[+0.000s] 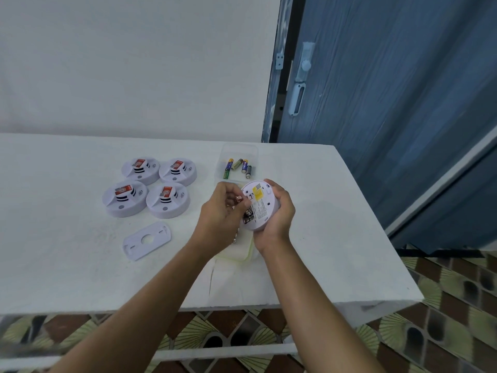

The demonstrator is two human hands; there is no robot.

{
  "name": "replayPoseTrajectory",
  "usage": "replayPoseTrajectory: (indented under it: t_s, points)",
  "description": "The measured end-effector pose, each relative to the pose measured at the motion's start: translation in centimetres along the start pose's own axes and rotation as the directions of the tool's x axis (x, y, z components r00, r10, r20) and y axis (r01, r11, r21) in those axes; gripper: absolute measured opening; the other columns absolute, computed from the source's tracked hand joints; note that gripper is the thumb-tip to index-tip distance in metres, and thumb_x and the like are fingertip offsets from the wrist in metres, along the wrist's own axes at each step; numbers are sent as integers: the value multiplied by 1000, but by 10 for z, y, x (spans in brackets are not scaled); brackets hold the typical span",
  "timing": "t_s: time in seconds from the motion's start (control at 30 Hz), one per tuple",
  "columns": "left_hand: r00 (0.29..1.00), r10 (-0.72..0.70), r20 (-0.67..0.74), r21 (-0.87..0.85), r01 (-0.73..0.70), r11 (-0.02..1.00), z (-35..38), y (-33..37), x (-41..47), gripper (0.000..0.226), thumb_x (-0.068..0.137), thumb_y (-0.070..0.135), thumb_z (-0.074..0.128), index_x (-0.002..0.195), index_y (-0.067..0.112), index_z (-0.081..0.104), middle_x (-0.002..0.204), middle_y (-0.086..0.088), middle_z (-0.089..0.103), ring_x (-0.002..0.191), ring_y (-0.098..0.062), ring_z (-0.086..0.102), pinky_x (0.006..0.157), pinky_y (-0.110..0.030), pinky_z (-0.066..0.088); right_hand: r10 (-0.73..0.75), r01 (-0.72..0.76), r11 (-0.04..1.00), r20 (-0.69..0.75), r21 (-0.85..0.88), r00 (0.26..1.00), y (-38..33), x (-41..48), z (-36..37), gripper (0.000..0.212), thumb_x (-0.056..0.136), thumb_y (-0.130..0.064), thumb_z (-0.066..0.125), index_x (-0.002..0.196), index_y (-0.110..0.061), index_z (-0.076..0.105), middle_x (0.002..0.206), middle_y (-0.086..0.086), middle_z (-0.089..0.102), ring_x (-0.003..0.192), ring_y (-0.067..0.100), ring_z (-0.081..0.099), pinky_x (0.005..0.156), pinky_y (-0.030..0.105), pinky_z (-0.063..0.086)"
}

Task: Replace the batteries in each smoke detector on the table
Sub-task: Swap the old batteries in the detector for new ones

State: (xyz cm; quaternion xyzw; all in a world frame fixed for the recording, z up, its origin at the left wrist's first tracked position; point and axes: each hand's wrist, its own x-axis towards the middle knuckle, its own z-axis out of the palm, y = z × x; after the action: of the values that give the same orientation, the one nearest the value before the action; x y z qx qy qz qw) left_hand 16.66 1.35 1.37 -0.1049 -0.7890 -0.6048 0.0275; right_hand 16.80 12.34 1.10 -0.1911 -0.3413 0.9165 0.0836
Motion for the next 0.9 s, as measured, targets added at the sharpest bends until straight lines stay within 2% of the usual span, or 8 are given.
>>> replayPoseTrajectory:
  t_s: [0.07, 0.13, 0.23, 0.33, 0.47, 0.57, 0.73, 0.9]
  points:
    - [998, -17, 57, -154, 25, 988, -7, -1, 1, 27, 84, 8, 72, 100, 19, 54, 89, -3, 69, 84, -18, 66, 77, -28, 55, -23, 23, 1000, -31, 1, 999, -1, 4, -4, 18, 87, -27, 54, 97, -15, 63, 83, 9, 64, 73, 27, 62, 61, 27, 48]
    - [994, -27, 110, -151, 44, 988, -18, -2, 2, 28, 79, 6, 77, 99, 15, 60, 90, -7, 72, 84, -20, 70, 77, -27, 56, -47, 47, 999, -53, 2, 997, -3, 8, -10, 18, 88, -27, 54, 99, -16, 63, 85, 7, 64, 75, 26, 62, 62, 28, 49]
    - [974, -105, 203, 13, 105, 994, -35, -12, 1, 20, 72, 11, 84, 86, 15, 70, 80, -4, 72, 73, -9, 67, 68, -20, 52, -77, 77, 997, -82, -5, 994, -8, 12, -20, 21, 87, -28, 55, 101, -16, 64, 90, 6, 65, 85, 28, 62, 71, 31, 49]
    - [968, -100, 232, 269, 34, 962, -45, -26, -3, 17, 68, 16, 87, 76, 22, 73, 74, 3, 71, 67, -1, 63, 62, -12, 46, -68, 68, 998, -101, 6, 993, -13, 13, -28, 22, 87, -29, 54, 100, -18, 66, 92, 6, 66, 86, 28, 63, 70, 31, 50]
    - [949, -35, 315, 329, -75, 941, -51, -40, -10, 16, 69, 23, 87, 77, 26, 73, 84, 8, 71, 80, -11, 65, 72, -26, 53, -58, 64, 996, -103, 59, 993, -17, 11, -31, 21, 91, -25, 48, 101, -16, 64, 89, 7, 66, 78, 26, 65, 65, 28, 52]
    - [937, -14, 349, 394, -133, 909, -57, -43, -13, 16, 70, 28, 85, 80, 30, 73, 88, 14, 68, 88, -8, 60, 78, -23, 49, -52, 59, 996, -95, 69, 994, -17, 9, -31, 22, 92, -24, 47, 102, -16, 64, 85, 5, 66, 76, 25, 64, 61, 27, 53]
    - [919, -3, 394, 472, -200, 859, -63, -48, -12, 20, 74, 24, 84, 81, 36, 69, 90, 18, 66, 89, -5, 57, 81, -27, 48, -54, 59, 996, -76, 60, 996, -16, 6, -28, 21, 92, -25, 46, 97, -17, 66, 81, 3, 67, 73, 23, 65, 61, 27, 52]
    - [911, 102, 399, 487, -305, 818, -58, -54, -11, 18, 73, 21, 84, 89, 27, 78, 88, 13, 64, 85, -9, 58, 75, -20, 44, -41, 44, 998, -72, 38, 997, -12, 4, -27, 22, 92, -28, 47, 98, -19, 67, 86, 4, 68, 78, 24, 65, 66, 29, 50]
